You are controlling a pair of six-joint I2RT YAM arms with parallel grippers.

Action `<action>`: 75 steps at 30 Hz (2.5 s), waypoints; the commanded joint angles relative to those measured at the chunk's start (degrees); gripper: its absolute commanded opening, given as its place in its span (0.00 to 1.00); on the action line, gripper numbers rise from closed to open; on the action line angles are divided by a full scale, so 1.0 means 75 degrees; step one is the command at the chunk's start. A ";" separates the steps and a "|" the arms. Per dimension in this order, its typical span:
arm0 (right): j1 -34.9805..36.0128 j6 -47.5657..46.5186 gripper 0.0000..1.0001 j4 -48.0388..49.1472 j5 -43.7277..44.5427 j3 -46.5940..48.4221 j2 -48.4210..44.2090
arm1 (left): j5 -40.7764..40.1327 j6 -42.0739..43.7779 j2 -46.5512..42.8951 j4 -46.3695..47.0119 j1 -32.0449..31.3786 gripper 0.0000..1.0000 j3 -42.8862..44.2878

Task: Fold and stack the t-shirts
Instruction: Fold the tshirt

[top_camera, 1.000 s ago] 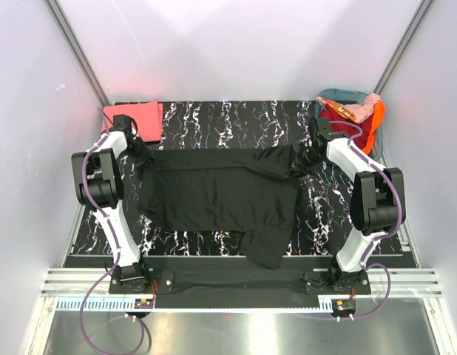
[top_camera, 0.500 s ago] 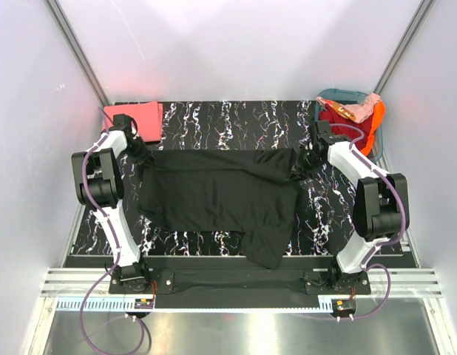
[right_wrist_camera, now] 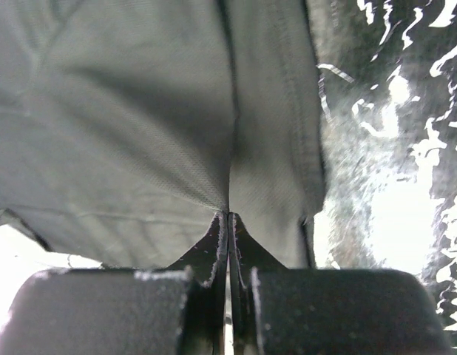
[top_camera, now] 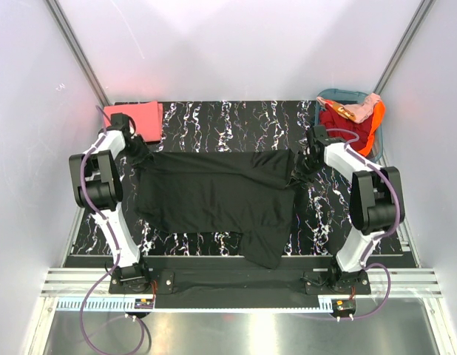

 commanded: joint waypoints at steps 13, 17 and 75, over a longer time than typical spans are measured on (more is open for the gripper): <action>0.0046 -0.0894 0.37 0.0017 0.0712 0.0785 0.0665 | 0.0260 0.0187 -0.1038 0.0327 0.0105 0.45 -0.0688; 0.0034 -0.0918 0.47 0.0356 0.0912 0.1604 0.0687 | 0.0600 0.0129 -0.0991 0.0655 0.0106 0.43 -0.0688; -0.0236 -0.1246 0.57 -0.1928 0.1709 0.6471 0.3362 | 0.1315 -0.0316 -0.0720 0.0046 0.0070 0.61 0.0674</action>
